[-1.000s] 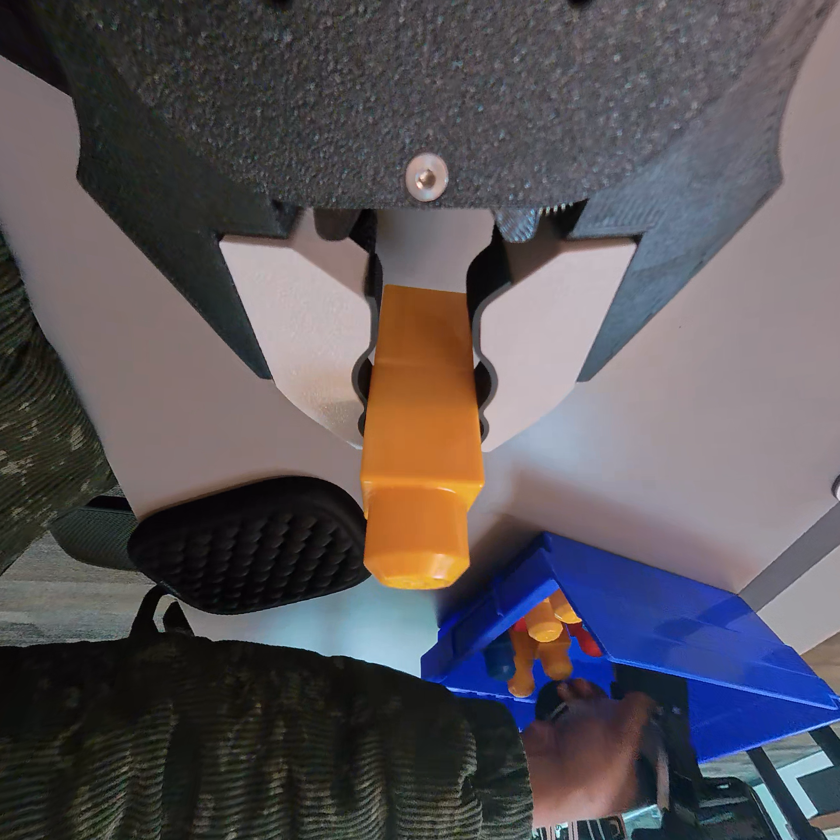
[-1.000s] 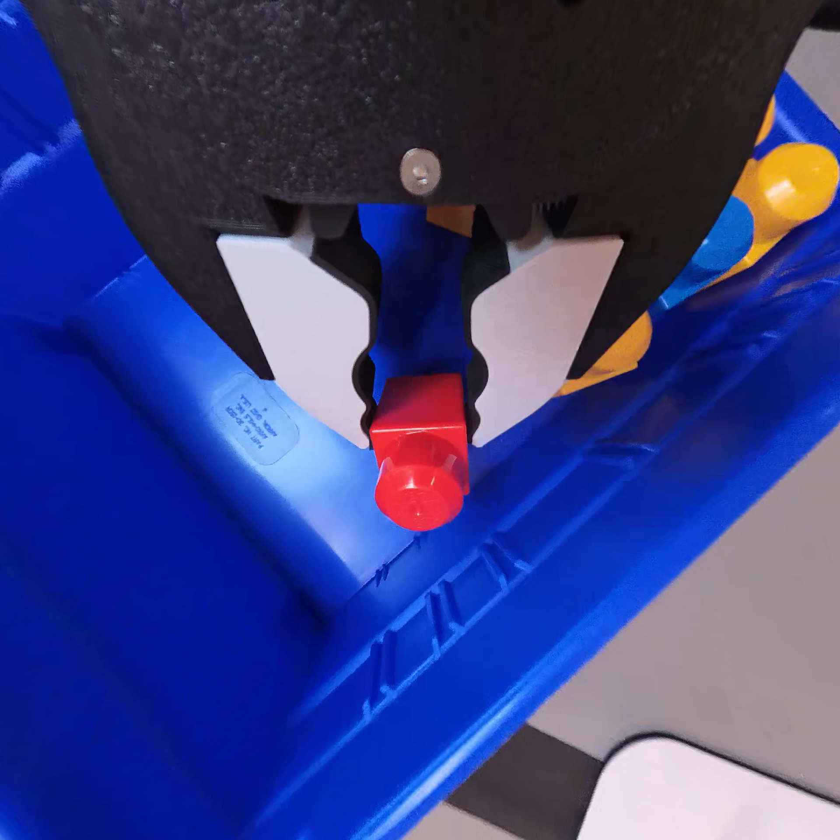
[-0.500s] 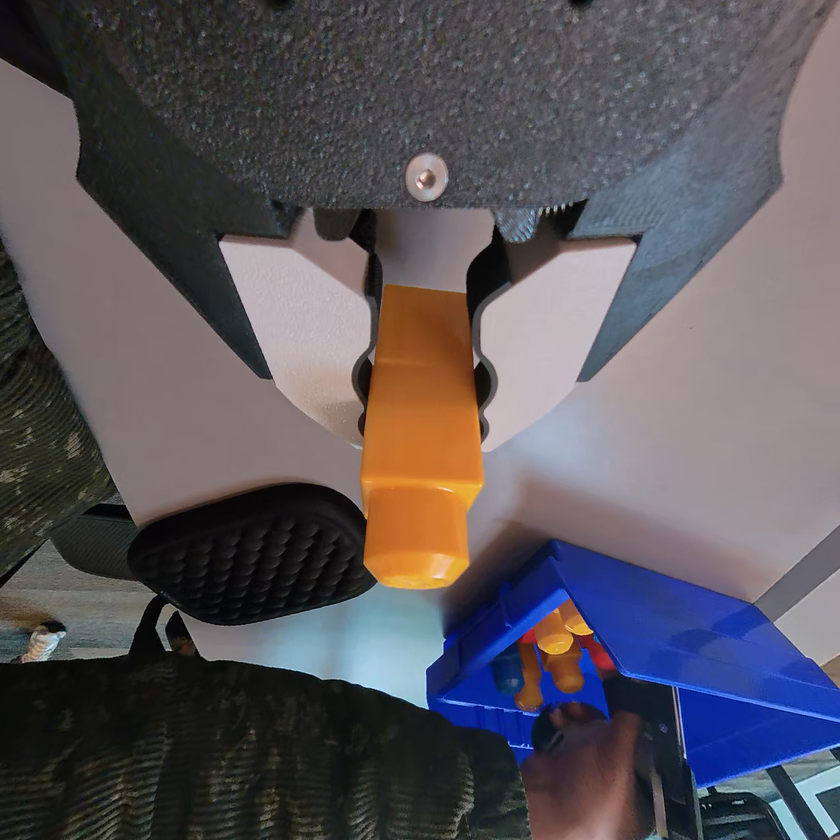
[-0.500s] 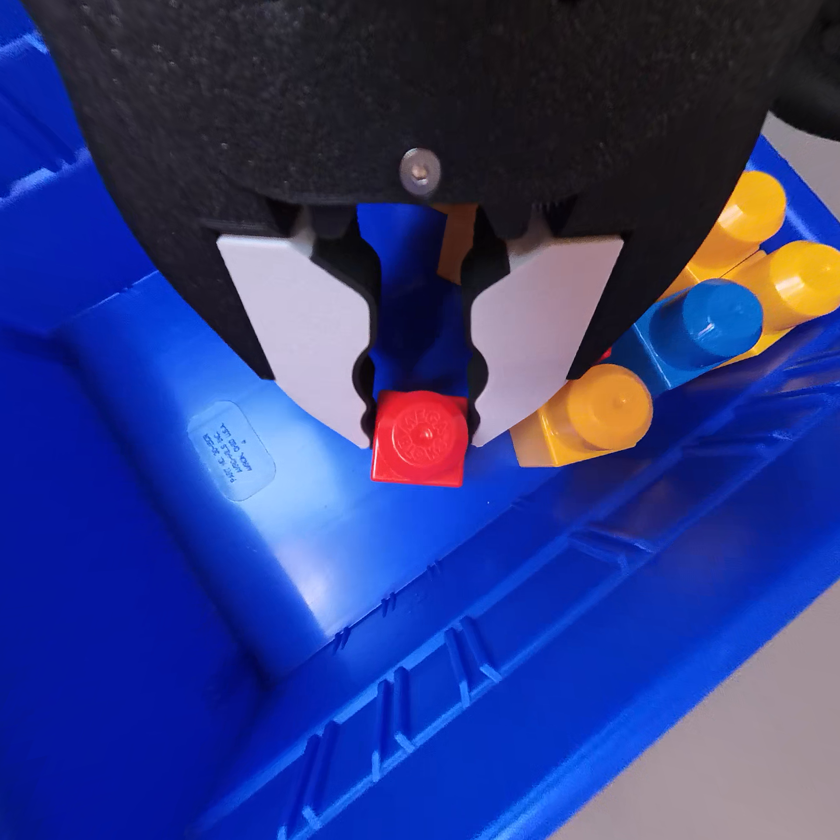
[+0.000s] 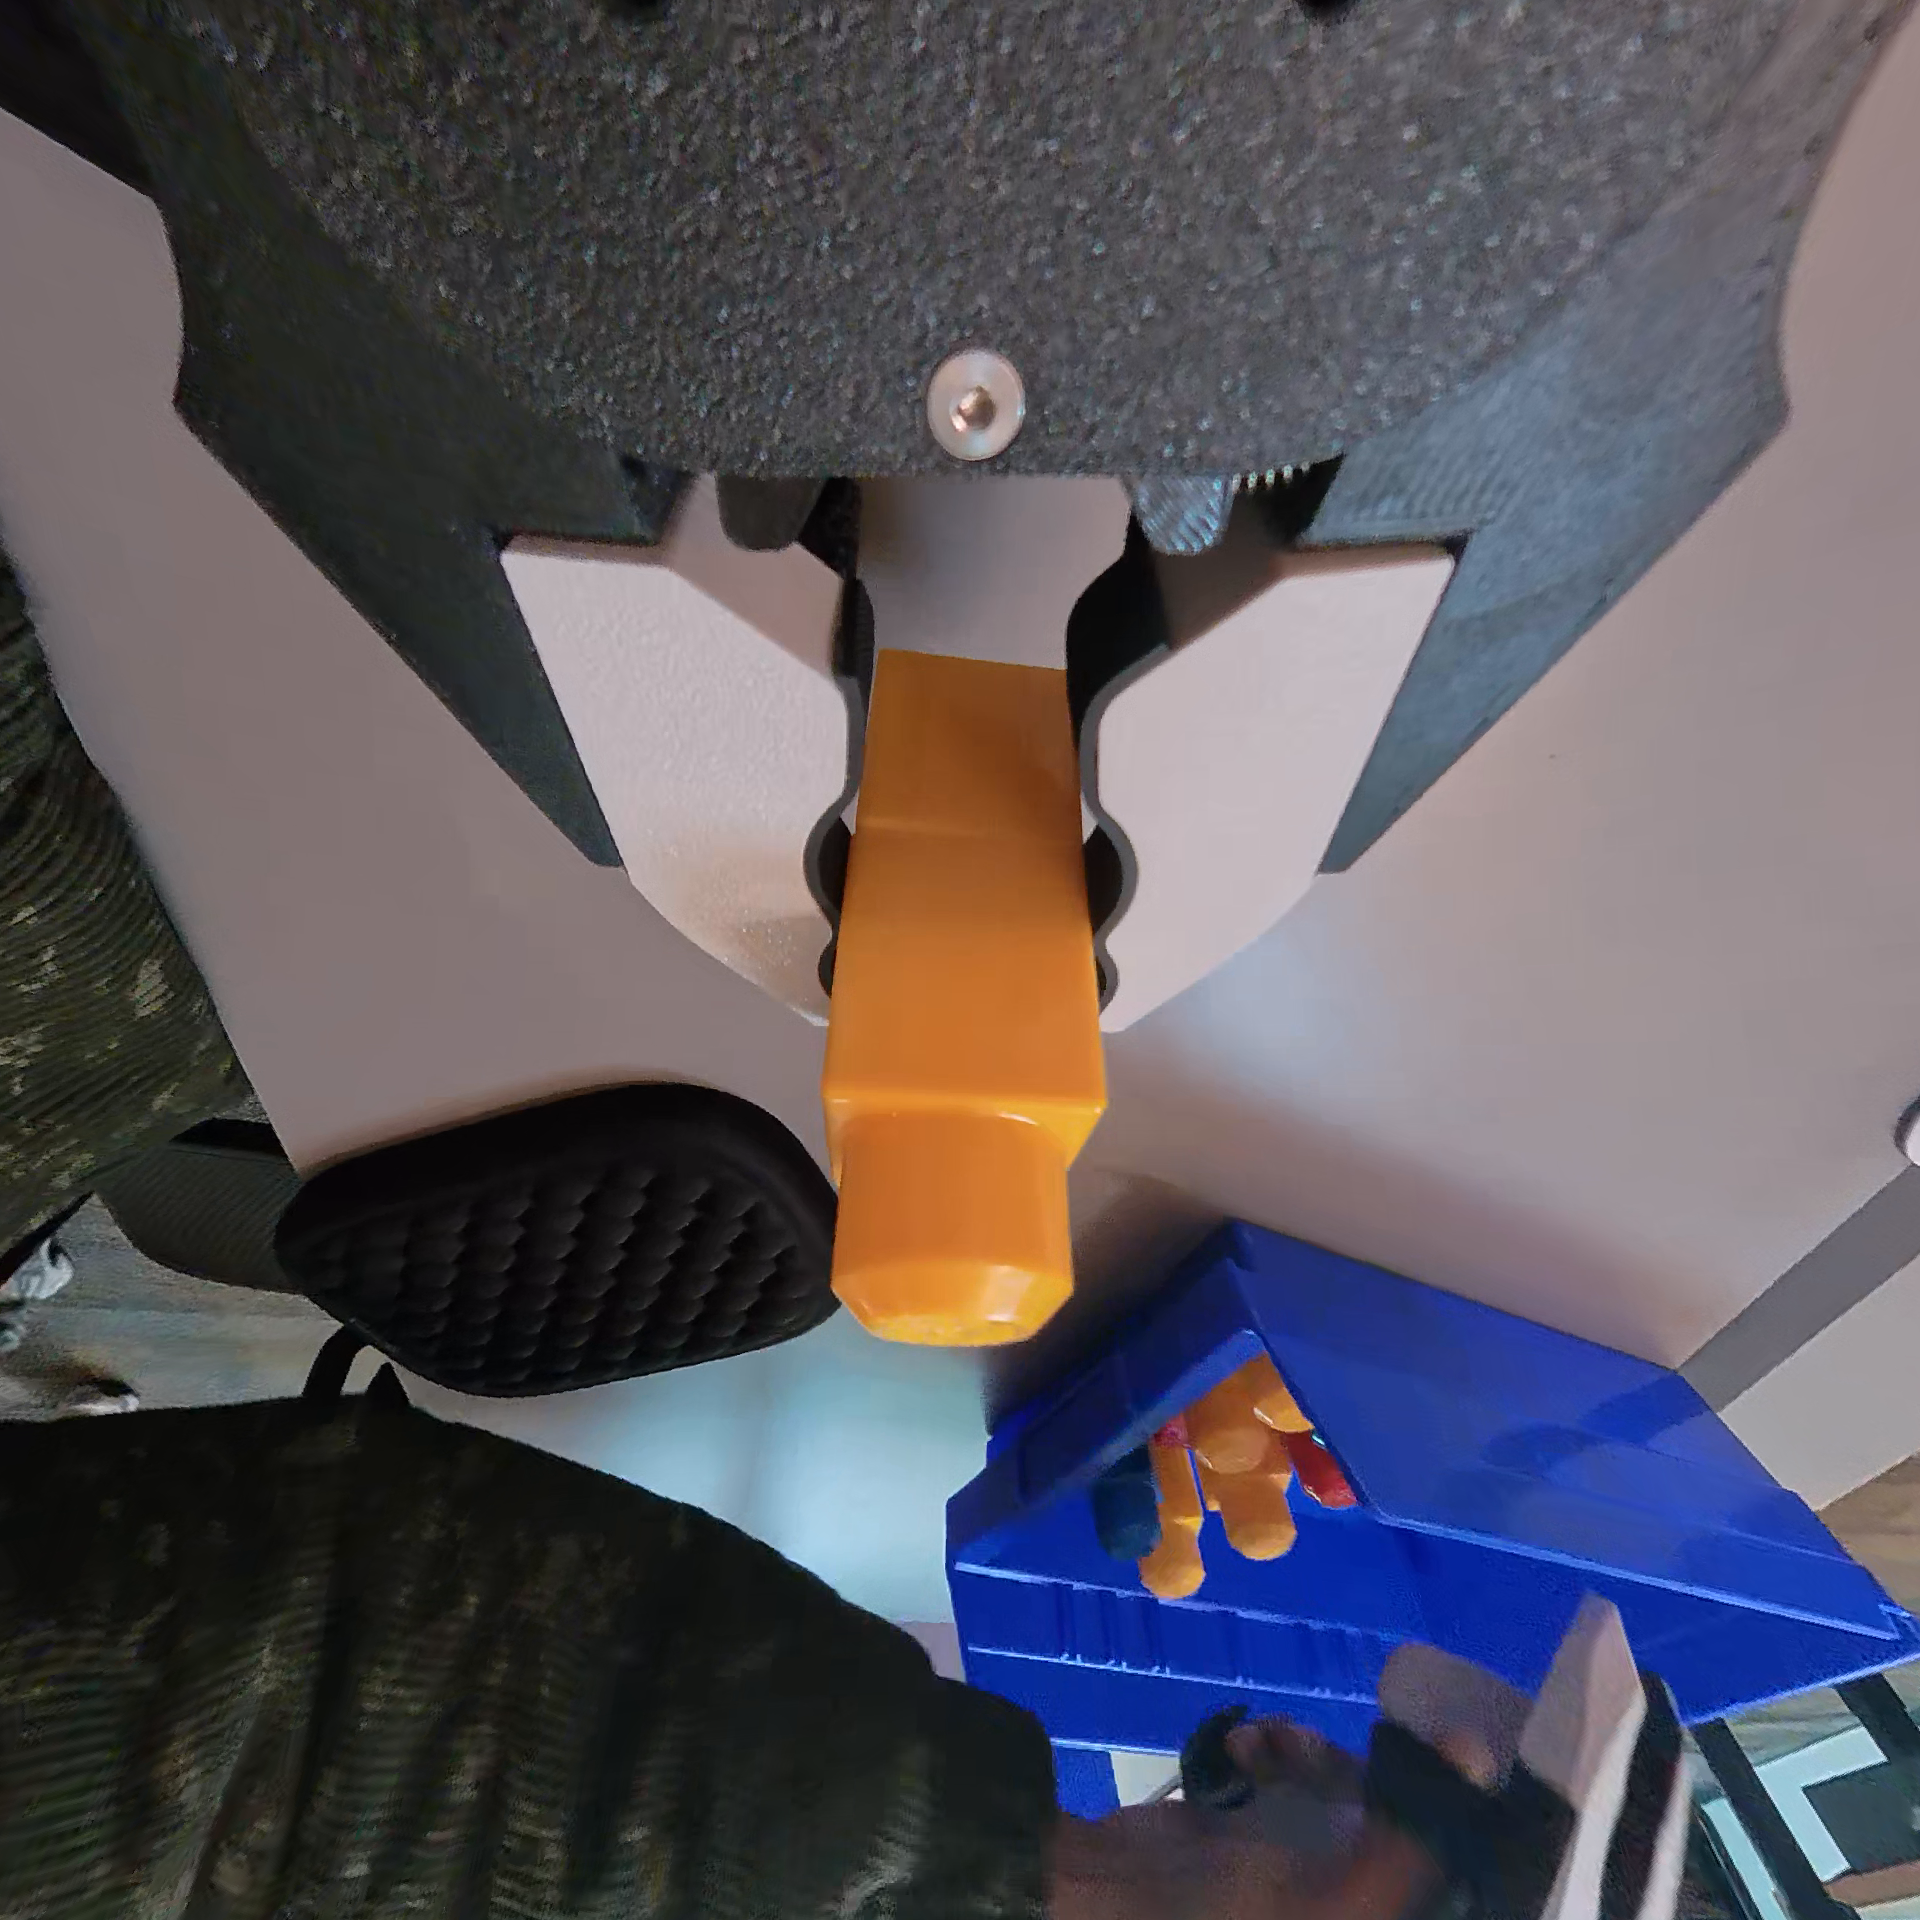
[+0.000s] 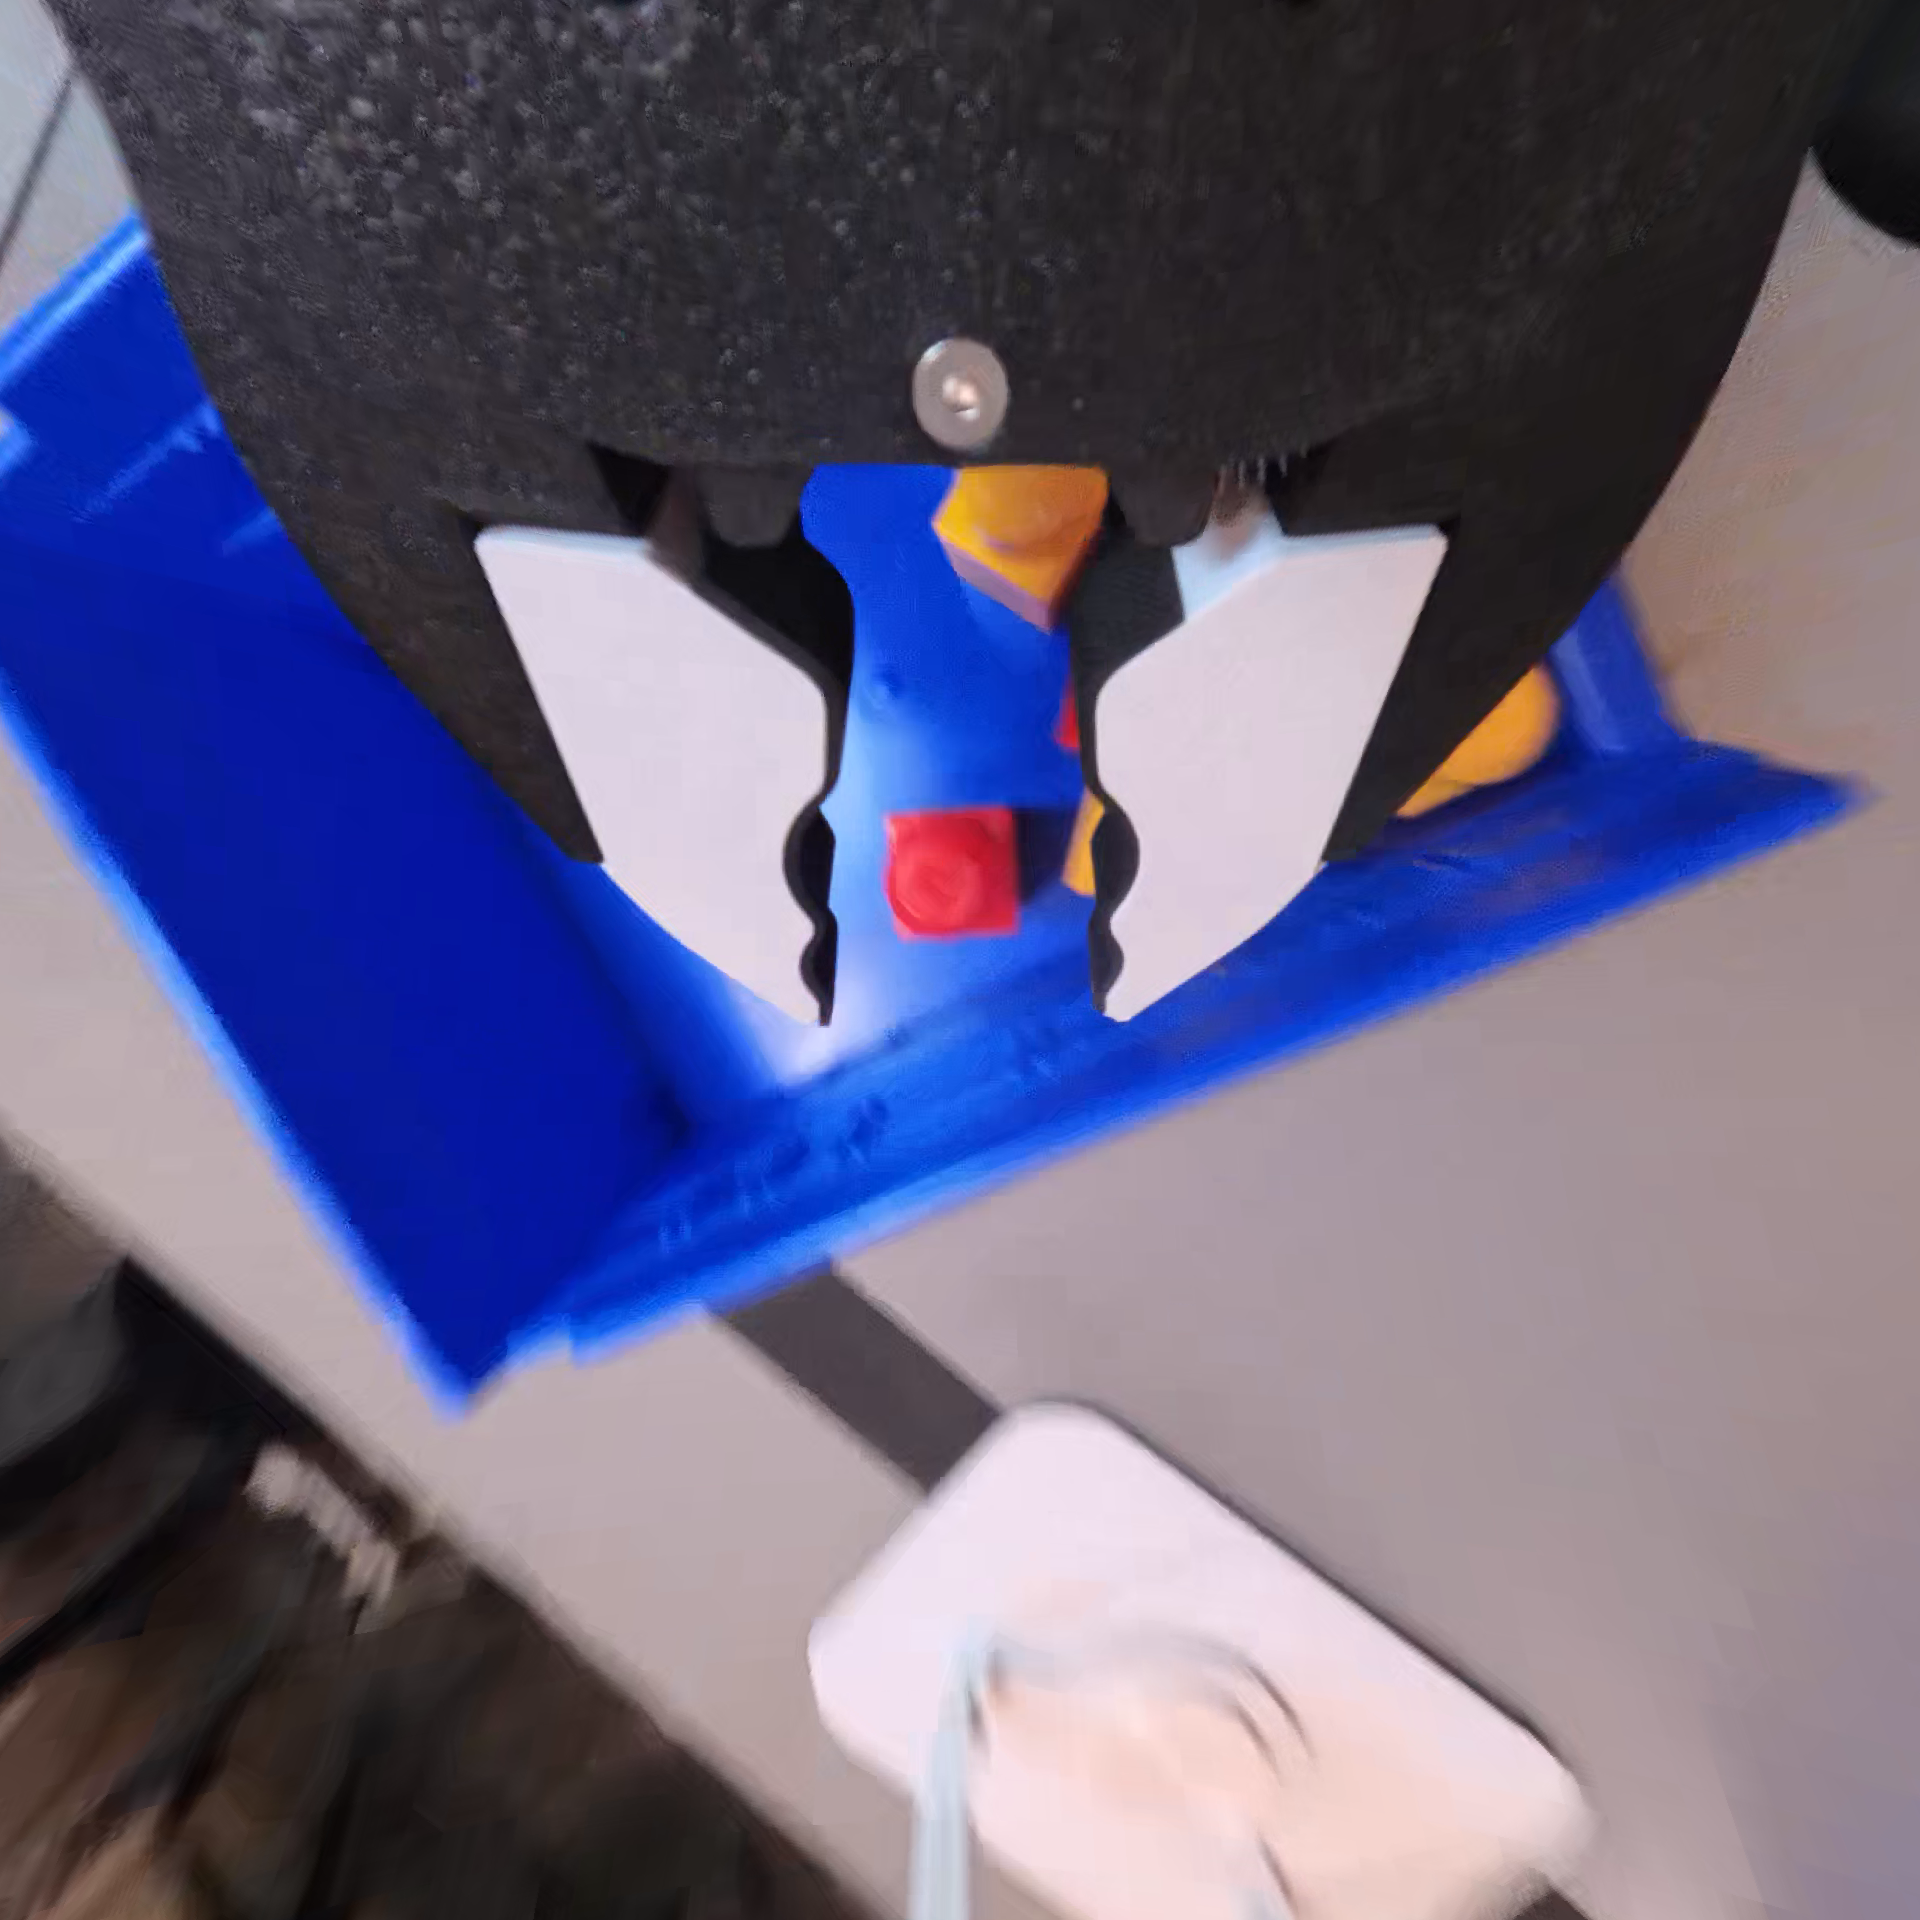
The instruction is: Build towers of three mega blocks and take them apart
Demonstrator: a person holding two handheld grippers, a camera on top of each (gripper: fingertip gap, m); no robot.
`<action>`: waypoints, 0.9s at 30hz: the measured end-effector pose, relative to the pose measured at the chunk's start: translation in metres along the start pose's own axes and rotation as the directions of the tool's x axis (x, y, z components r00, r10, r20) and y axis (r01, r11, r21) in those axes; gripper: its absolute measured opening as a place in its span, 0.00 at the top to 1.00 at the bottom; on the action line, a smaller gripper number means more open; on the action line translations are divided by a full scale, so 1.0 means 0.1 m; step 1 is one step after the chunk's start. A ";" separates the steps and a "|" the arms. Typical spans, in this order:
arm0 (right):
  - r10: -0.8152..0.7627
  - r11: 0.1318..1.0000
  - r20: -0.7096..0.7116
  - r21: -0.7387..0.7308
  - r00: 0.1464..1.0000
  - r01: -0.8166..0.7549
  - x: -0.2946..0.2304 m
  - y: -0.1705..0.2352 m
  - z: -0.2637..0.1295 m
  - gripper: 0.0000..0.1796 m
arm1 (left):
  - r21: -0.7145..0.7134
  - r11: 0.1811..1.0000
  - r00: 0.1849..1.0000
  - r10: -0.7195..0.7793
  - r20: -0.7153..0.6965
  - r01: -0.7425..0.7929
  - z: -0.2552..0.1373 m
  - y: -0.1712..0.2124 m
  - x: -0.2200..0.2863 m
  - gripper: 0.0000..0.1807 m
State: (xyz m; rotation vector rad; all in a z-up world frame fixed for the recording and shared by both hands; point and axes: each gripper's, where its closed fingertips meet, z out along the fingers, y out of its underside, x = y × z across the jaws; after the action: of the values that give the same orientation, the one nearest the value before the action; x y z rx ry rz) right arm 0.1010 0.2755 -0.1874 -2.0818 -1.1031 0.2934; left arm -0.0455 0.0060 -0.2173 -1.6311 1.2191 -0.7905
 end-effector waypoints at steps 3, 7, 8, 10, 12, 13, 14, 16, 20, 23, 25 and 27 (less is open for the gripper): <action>-0.186 0.965 0.157 0.215 0.970 0.150 -0.87 -0.40 -0.32 0.71 | 0.005 1.000 1.000 -0.002 0.003 0.002 0.00 -0.01 -0.01 0.77; -0.411 0.890 0.472 0.391 0.780 0.233 -2.34 -0.39 -0.69 0.68 | 0.002 1.000 1.000 0.005 0.006 -0.005 0.01 -0.01 0.00 0.77; -0.437 0.881 0.519 0.411 0.735 0.234 -2.61 -0.35 -0.75 0.68 | 0.002 1.000 1.000 0.007 0.005 -0.007 0.01 -0.01 0.01 0.77; -0.478 0.867 0.555 0.420 0.681 0.267 -2.99 -0.25 -0.75 0.68 | 0.001 1.000 1.000 0.007 -0.001 -0.007 0.02 -0.01 0.02 0.77; -0.517 0.850 0.539 0.419 0.665 0.320 -3.19 -0.17 -0.68 0.76 | -0.004 1.000 1.000 0.008 -0.003 -0.008 0.03 0.00 0.03 0.77; -0.524 0.844 0.530 0.425 0.667 0.326 -3.23 -0.18 -0.66 0.82 | -0.014 1.000 1.000 0.020 0.000 -0.020 0.02 0.02 0.03 0.77; -0.527 0.843 0.527 0.428 0.667 0.327 -3.24 -0.19 -0.66 0.82 | 0.001 1.000 1.000 0.023 -0.002 -0.023 0.02 0.01 0.03 0.77; -0.512 0.847 0.542 0.446 0.666 0.289 -3.22 -0.24 -0.72 0.82 | 0.017 1.000 1.000 0.020 0.002 -0.020 0.01 -0.01 0.01 0.73; -0.479 0.846 0.556 0.498 0.679 0.189 -3.04 -0.38 -0.93 0.82 | 0.024 0.999 1.000 0.021 0.007 -0.022 -0.04 -0.07 -0.01 0.77; -0.423 0.776 0.549 0.630 0.720 -0.025 -2.72 -0.71 -1.39 0.82 | -0.083 0.997 0.999 0.004 0.035 -0.001 0.00 0.17 -0.11 0.77; -0.295 0.719 0.403 0.691 0.867 -0.077 -2.16 -0.94 -1.61 0.82 | -0.093 0.995 0.998 -0.027 0.050 0.031 0.00 0.21 -0.17 0.77; -0.110 0.728 0.095 0.685 0.989 0.015 -1.41 -0.96 -1.64 0.82 | -0.057 0.997 0.997 -0.057 0.052 0.060 -0.01 0.15 -0.20 0.77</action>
State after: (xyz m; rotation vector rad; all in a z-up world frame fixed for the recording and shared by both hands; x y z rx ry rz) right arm 0.0409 0.1146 -0.0253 -1.3662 -0.9393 0.6992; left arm -0.0580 0.0238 -0.2304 -1.7309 1.1742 -0.7514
